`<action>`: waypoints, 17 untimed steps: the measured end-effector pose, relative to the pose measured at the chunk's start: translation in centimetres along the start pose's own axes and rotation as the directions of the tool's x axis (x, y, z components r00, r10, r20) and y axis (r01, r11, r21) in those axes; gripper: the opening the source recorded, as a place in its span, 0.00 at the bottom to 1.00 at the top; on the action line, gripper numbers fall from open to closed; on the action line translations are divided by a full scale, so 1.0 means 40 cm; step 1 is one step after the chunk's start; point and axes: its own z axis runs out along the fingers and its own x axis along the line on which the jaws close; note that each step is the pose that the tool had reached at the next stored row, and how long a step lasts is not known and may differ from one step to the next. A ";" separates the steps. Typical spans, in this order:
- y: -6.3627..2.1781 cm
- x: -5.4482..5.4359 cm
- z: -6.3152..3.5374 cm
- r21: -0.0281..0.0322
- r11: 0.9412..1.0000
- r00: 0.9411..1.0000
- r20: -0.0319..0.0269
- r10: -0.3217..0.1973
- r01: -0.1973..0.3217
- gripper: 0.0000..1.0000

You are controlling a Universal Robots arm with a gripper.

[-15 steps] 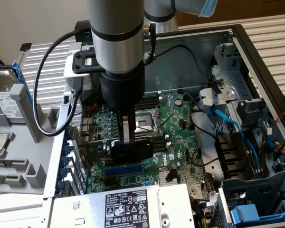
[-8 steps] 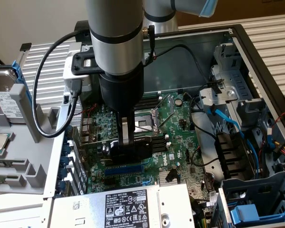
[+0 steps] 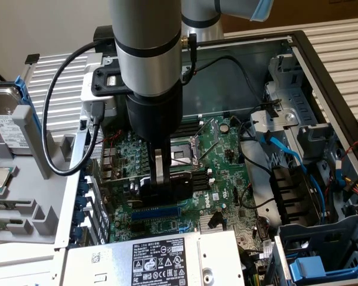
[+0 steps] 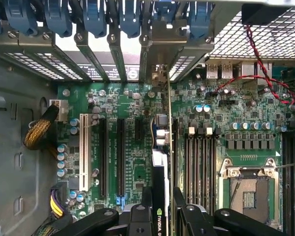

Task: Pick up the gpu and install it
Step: 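Insert the gpu into the slot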

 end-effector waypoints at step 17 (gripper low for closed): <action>-0.001 0.019 -0.001 0.002 0.999 0.999 0.004 0.053 -0.053 0.26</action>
